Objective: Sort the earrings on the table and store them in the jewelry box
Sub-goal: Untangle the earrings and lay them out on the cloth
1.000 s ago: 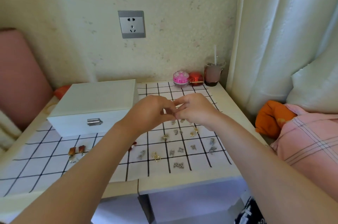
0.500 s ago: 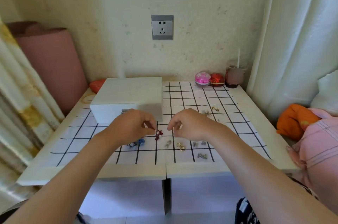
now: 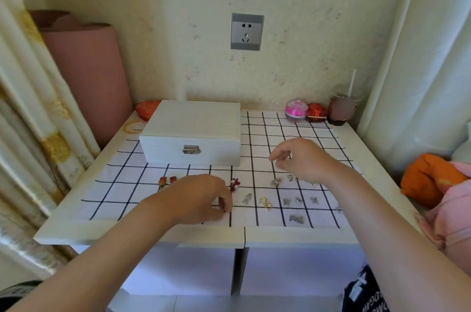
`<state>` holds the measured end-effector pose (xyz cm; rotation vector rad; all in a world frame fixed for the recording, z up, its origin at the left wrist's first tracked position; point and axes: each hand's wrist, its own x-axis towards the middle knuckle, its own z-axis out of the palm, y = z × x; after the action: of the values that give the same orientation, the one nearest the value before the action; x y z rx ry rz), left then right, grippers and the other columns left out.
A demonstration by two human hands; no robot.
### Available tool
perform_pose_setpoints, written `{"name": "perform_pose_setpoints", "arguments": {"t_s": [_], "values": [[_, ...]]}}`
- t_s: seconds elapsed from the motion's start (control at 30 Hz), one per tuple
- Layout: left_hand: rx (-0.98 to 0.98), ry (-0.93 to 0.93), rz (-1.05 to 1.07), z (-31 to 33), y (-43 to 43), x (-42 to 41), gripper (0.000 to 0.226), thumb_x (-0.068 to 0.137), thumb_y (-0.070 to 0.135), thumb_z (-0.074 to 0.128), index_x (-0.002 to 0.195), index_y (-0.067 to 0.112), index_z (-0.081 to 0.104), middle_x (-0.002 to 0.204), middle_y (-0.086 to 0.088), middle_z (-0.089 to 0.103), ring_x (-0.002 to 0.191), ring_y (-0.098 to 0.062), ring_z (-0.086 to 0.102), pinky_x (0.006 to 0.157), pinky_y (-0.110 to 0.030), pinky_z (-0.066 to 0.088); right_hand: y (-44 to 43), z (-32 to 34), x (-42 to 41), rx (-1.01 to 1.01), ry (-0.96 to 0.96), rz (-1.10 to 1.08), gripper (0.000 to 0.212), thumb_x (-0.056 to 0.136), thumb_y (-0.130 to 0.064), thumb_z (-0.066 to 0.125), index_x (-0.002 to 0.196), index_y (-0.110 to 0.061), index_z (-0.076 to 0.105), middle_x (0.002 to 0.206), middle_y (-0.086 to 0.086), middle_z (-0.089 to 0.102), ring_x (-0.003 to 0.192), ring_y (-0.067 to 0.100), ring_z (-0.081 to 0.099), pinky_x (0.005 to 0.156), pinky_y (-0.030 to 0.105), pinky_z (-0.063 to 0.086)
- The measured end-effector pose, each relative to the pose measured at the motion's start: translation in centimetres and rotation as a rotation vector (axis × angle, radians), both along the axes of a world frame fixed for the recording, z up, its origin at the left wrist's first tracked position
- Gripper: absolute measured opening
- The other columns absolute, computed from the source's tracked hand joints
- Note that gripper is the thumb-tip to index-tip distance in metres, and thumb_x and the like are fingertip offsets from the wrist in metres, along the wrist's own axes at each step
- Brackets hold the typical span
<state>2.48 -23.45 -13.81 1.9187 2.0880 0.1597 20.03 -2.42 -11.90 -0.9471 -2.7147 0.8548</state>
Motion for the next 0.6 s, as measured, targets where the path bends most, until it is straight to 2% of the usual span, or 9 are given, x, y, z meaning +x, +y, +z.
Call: {"name": "perform_pose_setpoints", "arguments": {"t_s": [0.1,0.2,0.37,0.5,0.6], "values": [[-0.013,-0.015,-0.016,0.4,0.4,-0.2,0.02,0.086,0.034,0.069,0.102,0.045,0.065,0.094,0.03,0.056,0.078,0.016,0.049,0.06,-0.01,0.031,1.7,-0.4,0.9,0.015,0.068,-0.054,0.018,0.092,-0.018,0.067,0.098,-0.035,0.074,0.093,-0.015,0.069,0.09,0.003,0.064,0.071,0.018,0.045],[0.033,-0.052,-0.011,1.2,1.7,-0.1,0.021,0.086,0.036,0.07,0.106,0.042,0.065,0.099,0.028,0.06,0.078,0.024,0.047,0.059,-0.009,0.032,2.6,-0.7,1.3,0.016,0.083,-0.053,0.018,0.092,-0.018,0.069,0.097,-0.034,0.074,0.095,-0.015,0.067,0.09,-0.002,0.061,0.07,0.014,0.041],[0.169,-0.155,0.037,1.7,5.6,1.5,0.017,0.092,0.034,0.064,0.108,0.038,0.068,0.097,0.024,0.064,0.077,0.009,0.054,0.071,-0.012,0.043,3.7,-1.0,1.7,0.012,-0.016,-0.01,0.018,0.09,-0.018,0.071,0.097,-0.034,0.075,0.094,-0.017,0.067,0.091,0.0,0.062,0.07,0.012,0.041],[0.143,-0.11,0.021,0.5,9.2,2.7,0.019,0.093,0.03,0.063,0.111,0.035,0.068,0.104,0.019,0.064,0.082,0.001,0.052,0.078,-0.02,0.046,4.6,-1.3,2.0,0.005,-0.063,0.008,0.019,0.09,-0.019,0.07,0.096,-0.035,0.077,0.094,-0.022,0.067,0.091,-0.005,0.061,0.074,0.01,0.042],[0.133,-0.075,-0.014,-0.4,11.6,3.4,0.022,0.093,0.03,0.062,0.114,0.035,0.067,0.107,0.017,0.063,0.083,-0.001,0.05,0.077,-0.02,0.044,5.1,-1.5,2.3,-0.021,-0.093,0.045,0.021,0.089,-0.016,0.07,0.098,-0.033,0.078,0.09,-0.025,0.066,0.088,-0.008,0.061,0.068,0.003,0.041]]}}
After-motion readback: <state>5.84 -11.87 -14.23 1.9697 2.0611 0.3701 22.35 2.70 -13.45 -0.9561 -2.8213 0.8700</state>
